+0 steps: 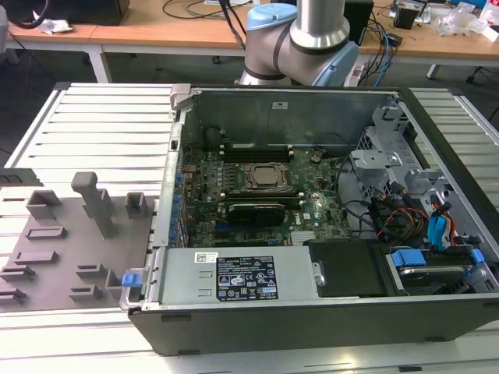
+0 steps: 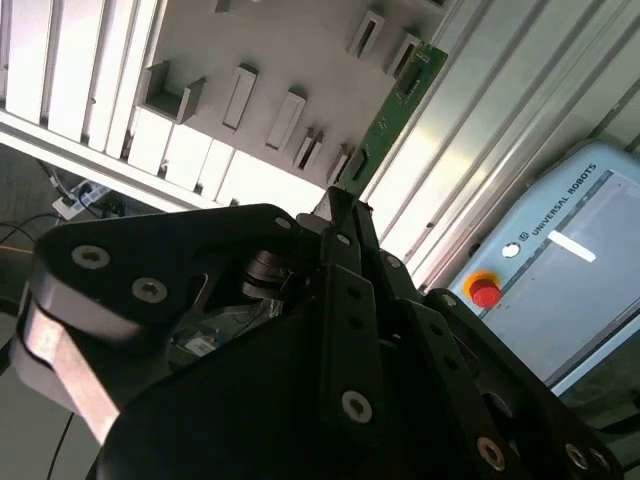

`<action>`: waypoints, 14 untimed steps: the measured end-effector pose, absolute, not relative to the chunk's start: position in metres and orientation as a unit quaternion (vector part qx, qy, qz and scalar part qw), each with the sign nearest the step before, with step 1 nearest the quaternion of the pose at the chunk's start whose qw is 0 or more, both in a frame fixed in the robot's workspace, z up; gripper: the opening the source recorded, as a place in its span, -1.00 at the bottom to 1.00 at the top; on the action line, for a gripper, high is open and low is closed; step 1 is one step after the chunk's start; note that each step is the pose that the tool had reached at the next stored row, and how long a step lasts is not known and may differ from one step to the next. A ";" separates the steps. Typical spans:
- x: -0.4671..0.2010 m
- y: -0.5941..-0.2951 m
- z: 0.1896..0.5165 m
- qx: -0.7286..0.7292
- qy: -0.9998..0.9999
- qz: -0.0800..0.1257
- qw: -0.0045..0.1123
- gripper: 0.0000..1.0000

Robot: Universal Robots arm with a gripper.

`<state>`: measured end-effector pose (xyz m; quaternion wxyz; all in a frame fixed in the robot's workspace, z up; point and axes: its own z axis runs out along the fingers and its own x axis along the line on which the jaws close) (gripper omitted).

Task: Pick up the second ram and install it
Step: 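Pick up the second ram and move it above second insertion slot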

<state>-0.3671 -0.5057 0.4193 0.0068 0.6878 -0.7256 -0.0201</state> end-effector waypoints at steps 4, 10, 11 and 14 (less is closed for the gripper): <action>-0.367 -0.506 0.428 0.688 -0.726 -0.020 0.007 -0.73; -0.367 -0.505 0.441 0.688 -0.726 -0.020 0.007 -0.73; -0.367 -0.505 0.443 0.688 -0.726 -0.020 0.007 -0.73; -0.367 -0.505 0.449 0.688 -0.726 -0.020 0.007 -0.73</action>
